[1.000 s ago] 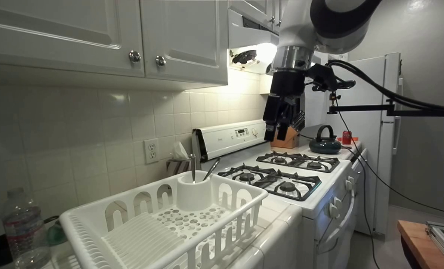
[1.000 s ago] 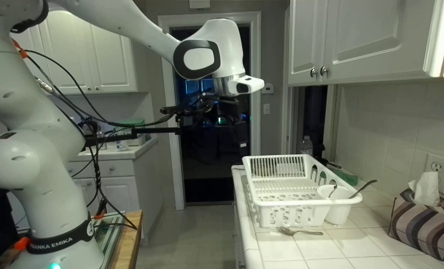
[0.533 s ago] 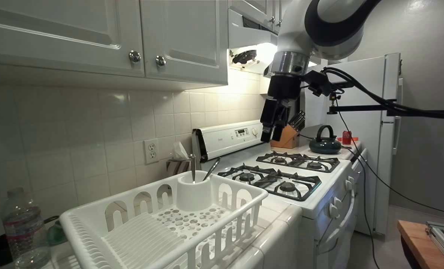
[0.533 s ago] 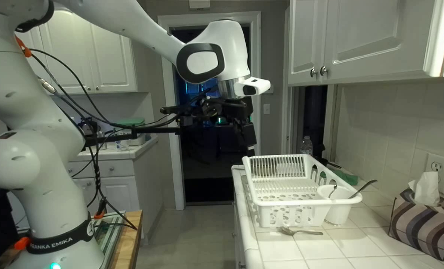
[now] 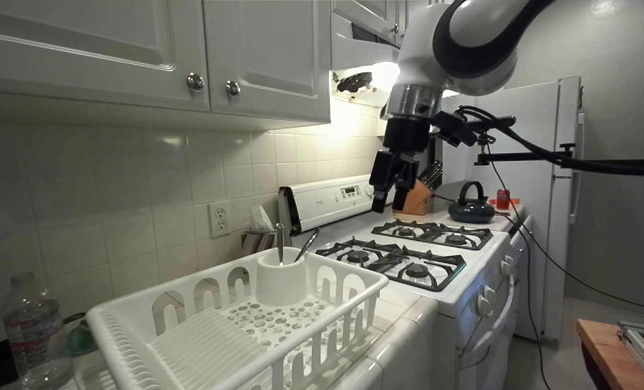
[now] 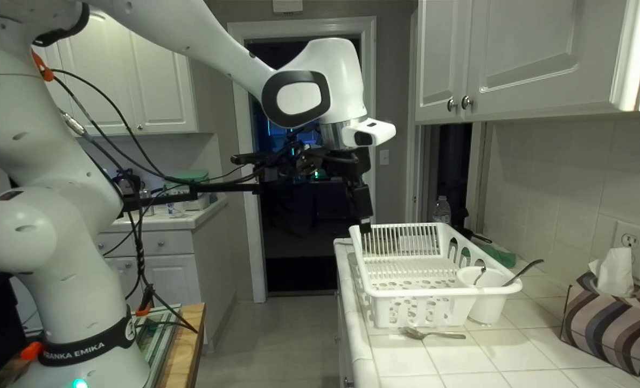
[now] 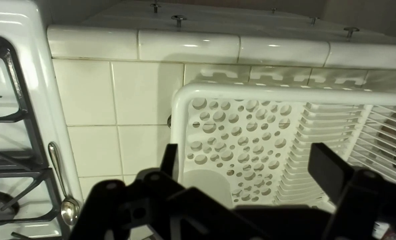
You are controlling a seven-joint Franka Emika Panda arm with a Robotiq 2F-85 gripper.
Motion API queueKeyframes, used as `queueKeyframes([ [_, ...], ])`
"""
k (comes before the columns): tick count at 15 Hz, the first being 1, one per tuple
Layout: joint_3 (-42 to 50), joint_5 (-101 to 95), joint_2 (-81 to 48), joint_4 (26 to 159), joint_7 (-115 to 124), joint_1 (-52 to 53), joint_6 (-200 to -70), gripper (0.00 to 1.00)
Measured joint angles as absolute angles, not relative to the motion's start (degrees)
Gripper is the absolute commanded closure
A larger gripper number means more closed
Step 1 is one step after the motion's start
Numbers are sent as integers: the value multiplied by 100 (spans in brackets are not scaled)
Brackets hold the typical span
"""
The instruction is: Pick up the two folks from the dish dryer and put them on the counter
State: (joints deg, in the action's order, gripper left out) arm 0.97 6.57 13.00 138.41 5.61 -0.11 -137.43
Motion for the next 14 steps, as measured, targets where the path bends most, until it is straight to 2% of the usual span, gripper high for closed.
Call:
queueKeyframes([
  [8, 80, 407, 111, 13213, 636, -23, -14807, 0],
  [14, 164, 416, -486, 12729, -145, -141, -15410, 0],
])
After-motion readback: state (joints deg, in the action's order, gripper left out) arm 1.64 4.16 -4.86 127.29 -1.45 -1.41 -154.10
